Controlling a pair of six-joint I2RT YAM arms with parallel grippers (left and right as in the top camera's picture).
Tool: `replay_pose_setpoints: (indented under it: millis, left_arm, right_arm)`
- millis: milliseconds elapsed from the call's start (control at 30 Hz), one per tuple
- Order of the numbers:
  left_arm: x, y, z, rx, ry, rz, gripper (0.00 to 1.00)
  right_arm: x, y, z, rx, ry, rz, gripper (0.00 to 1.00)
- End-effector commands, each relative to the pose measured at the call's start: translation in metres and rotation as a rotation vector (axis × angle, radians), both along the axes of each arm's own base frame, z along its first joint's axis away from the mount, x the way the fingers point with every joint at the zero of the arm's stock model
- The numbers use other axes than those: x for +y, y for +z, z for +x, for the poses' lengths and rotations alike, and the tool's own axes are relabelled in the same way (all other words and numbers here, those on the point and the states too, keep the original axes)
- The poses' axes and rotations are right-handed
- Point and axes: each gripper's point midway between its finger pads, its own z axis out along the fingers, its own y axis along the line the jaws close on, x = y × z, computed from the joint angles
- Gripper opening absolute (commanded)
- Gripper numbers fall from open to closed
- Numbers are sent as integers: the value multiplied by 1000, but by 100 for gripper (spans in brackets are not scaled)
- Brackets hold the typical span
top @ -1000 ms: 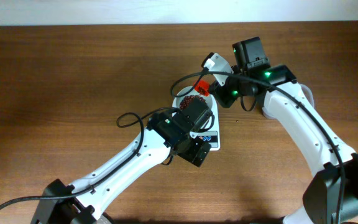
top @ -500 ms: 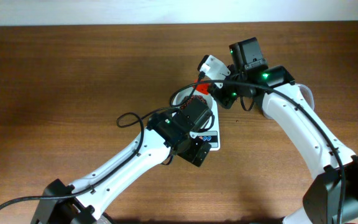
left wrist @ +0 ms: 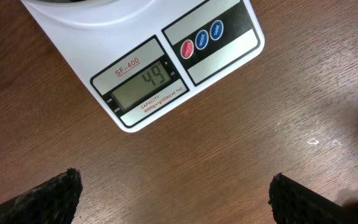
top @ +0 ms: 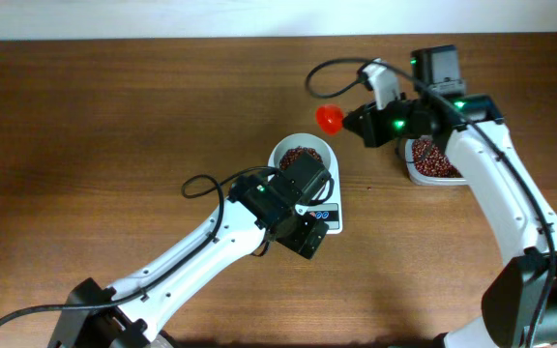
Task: Scoop item into bowl and weigh 50g on scale
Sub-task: 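Move the scoop back to the bean tub with the right gripper, then dip the orange scoop into the red beans with the right gripper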
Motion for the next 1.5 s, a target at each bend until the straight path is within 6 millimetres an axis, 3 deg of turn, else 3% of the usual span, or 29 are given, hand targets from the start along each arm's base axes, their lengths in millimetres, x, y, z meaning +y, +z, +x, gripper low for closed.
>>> replay_pose_setpoints:
  millis: [0,233,367,467,767,900,1033,1133,1367,1467]
  left_arm:
    - [2,2,-1,-14,-10,4,99]
    - [2,2,-1,-14,-10,4,99]
    - [2,2,-1,-14,-10,4,99]
    - [2,2,-1,-14,-10,4,99]
    - [2,2,-1,-14,-10,4,99]
    - [2,2,-1,-14,-10,4,99]
    - [2,2,-1,-14,-10,4,99]
    - [2,2,-1,-14,-10,4,99]
    - [2,2,-1,-14,-10,4,99]
    - [2,2,-1,-14,-10,4,99]
  right_arm:
    - [-28,27,6,69,-132,137,4]
    - [-146,11,9,167,-426,132,4]
    - [-224,-20,-8,249,-676,-91,4]
    - [-253,-31,-14,266,-769,-236,4]
    - [-256,-48,-13,301,-774,-251,4]
    - [-258,-63,-6,323,-772,-250,4]
    - [-254,-81,-13,393,-786,-240,4]
    - [-240,-95,-14,433,-754,-243,4]
    - [-194,-100,-12,442,-638,-270,4]
    - [-192,-100,-13,444,-634,-275,4]
